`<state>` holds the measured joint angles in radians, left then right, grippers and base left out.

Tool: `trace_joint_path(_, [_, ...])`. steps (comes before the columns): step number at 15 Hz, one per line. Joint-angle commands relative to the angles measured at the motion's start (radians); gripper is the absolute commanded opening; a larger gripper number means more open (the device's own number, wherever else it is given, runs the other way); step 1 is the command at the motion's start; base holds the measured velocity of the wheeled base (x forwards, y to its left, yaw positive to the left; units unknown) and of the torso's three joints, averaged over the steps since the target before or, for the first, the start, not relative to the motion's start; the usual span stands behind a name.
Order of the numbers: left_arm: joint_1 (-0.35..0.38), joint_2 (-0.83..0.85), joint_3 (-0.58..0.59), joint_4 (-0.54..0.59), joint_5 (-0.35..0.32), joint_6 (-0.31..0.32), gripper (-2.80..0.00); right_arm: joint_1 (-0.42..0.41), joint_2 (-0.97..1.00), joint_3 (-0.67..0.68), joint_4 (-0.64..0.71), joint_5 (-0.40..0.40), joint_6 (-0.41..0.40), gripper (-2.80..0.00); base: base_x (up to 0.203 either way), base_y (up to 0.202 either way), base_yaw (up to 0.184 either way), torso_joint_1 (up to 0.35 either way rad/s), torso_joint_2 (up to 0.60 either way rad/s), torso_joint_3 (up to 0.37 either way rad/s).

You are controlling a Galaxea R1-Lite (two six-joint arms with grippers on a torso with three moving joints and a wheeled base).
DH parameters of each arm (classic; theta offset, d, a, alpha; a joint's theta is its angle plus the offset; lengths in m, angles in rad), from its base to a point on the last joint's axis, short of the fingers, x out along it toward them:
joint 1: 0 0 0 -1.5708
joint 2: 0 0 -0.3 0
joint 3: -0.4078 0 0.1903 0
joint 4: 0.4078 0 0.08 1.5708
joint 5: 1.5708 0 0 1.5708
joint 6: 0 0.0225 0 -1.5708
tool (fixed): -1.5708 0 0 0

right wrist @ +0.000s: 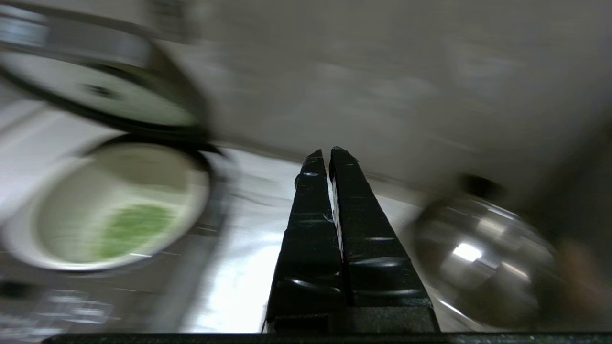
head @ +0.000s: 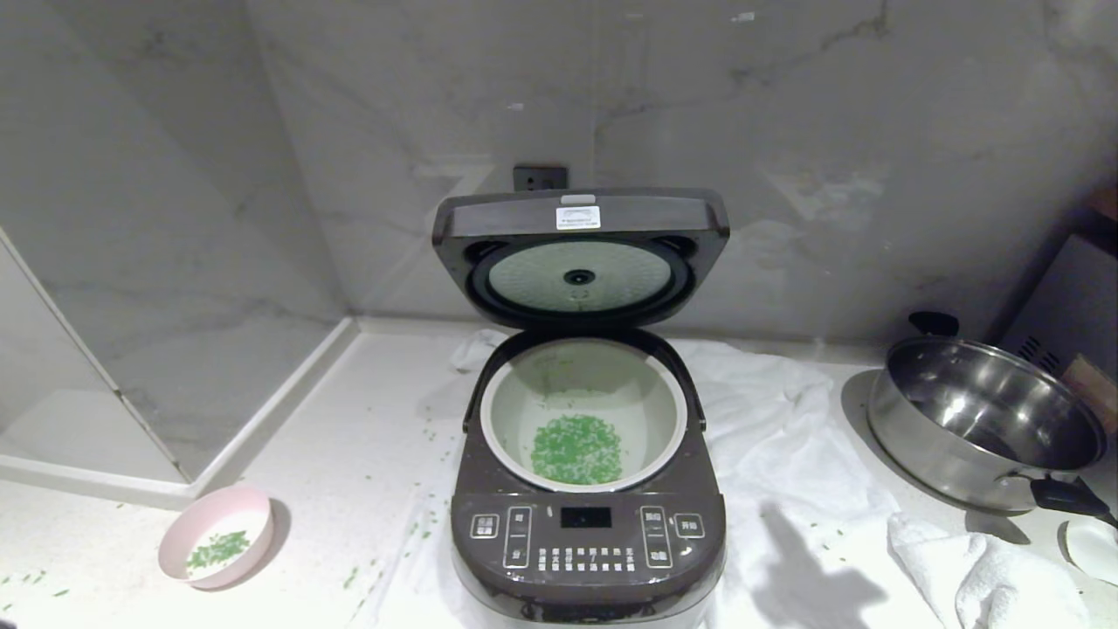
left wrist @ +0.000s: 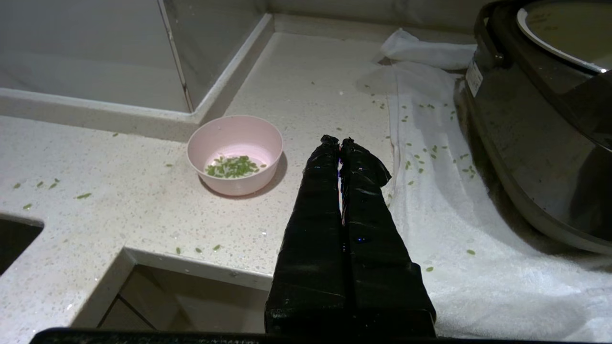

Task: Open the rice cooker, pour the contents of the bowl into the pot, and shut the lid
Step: Turn on the tap

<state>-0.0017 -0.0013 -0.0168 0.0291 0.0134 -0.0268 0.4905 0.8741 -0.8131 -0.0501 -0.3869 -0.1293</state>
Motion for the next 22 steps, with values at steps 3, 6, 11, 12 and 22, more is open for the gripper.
trace_joint_path(3, [0.000,0.000,0.000,0.000,0.000,-0.001,-2.80,-0.266,-0.193,0.066,0.048,-0.044,-0.056,-2.80,0.000,0.000,0.000,0.000,0.00,0.000])
trace_joint_path(6, [0.000,-0.002,0.000,0.000,0.000,-0.001,-2.80,-0.407,-0.302,0.082,0.097,-0.046,-0.064,-2.80,0.000,0.000,0.000,0.000,0.00,0.000])
trace_joint_path(11, [0.000,0.000,0.000,0.000,0.000,-0.001,-2.80,-0.457,-0.481,0.233,0.102,-0.040,-0.100,-2.80,0.000,0.000,0.000,0.000,0.00,0.000])
trace_joint_path(12, [0.000,0.000,0.000,0.000,0.000,-0.001,-2.80,-0.459,-0.514,0.253,0.102,-0.040,-0.102,-2.80,0.000,0.000,0.000,0.000,0.00,0.000])
trace_joint_path(22, [0.000,0.000,0.000,0.000,0.000,-0.001,-2.80,-0.496,-0.802,0.432,0.101,0.109,-0.131,-2.80,0.000,0.000,0.000,0.000,0.00,0.000])
